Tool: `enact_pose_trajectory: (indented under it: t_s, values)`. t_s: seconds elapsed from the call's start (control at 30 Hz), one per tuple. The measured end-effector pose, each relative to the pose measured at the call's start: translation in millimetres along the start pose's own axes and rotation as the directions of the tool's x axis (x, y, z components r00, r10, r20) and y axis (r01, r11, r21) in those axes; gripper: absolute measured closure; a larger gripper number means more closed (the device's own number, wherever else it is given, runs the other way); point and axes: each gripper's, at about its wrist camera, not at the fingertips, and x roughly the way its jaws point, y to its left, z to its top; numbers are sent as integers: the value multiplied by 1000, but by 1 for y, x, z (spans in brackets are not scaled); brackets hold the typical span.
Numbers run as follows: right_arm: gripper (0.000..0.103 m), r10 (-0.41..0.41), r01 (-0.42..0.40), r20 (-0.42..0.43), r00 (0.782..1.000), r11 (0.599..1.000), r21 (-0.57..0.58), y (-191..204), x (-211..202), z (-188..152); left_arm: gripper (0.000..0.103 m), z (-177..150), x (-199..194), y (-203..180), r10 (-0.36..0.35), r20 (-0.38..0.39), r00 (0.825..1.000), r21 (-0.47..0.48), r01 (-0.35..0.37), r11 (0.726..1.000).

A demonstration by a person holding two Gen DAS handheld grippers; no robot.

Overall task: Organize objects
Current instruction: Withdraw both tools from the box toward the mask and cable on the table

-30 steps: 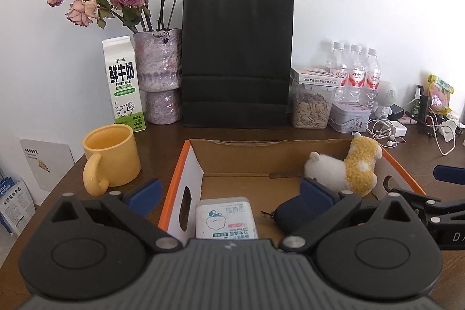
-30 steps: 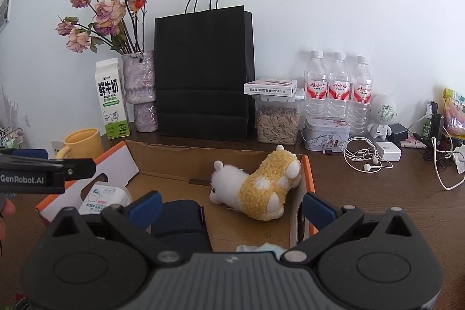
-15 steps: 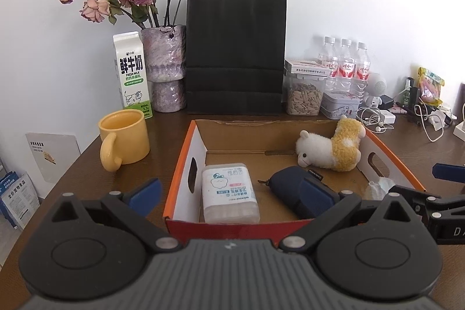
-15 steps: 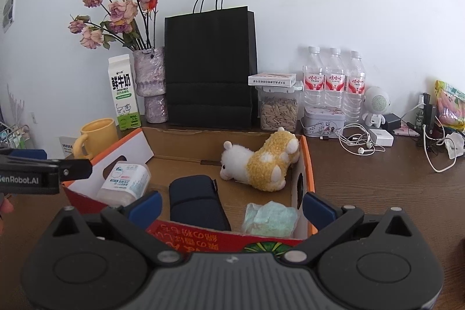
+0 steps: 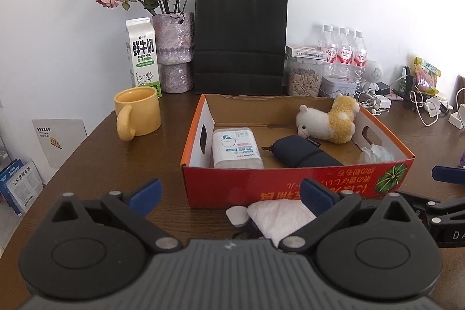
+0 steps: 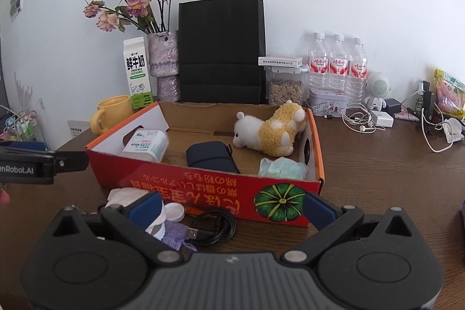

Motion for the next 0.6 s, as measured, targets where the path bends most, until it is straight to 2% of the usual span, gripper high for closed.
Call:
enact_pose_trajectory:
  t_s: [0.6]
  values:
    - [0, 14, -15, -71, 997, 1000, -16, 15, -14, -36, 0, -38, -22, 11, -7, -62, 998, -2, 7, 1000]
